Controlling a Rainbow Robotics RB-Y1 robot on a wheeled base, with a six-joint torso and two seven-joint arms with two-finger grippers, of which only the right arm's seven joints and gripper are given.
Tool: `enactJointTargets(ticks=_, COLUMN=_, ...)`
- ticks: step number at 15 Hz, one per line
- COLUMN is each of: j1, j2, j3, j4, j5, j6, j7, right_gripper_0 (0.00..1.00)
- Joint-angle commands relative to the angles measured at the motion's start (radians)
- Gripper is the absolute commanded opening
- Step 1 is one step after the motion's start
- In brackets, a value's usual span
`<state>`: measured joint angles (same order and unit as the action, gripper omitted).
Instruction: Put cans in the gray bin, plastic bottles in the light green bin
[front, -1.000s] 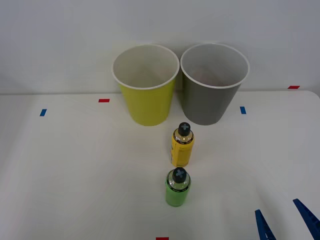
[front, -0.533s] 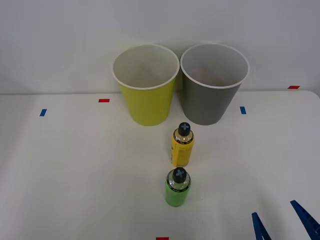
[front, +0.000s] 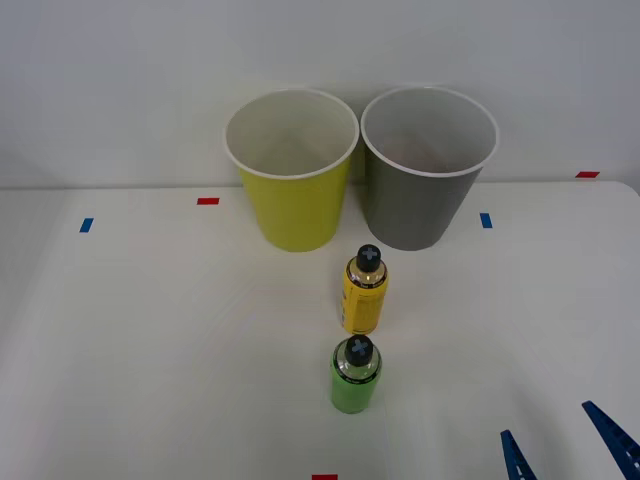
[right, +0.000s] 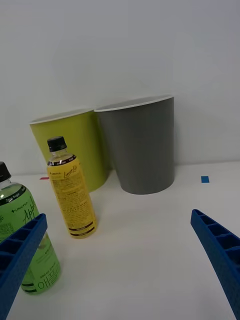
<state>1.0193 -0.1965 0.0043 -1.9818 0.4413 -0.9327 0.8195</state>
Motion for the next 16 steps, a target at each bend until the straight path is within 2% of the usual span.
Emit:
enactJointTargets(ticks=1, j1=0.007, j2=0.000, j3=0.000, j4=0.000, j5=-0.003, j6=0.000, j7=0.001, right_gripper_0=1.00)
enactJointTargets(ticks=12, j1=0.012, j2=0.000, j3=-0.004, j4=0.000, j5=0.000, j6=0.000, j7=0.035, right_gripper_0=1.00)
enactJointTargets(ticks=16, j1=0.012, j2=0.028, j3=-0.032, j4=0.000, j5=0.074, j6=-0.011, j7=0.043, right_gripper_0=1.00)
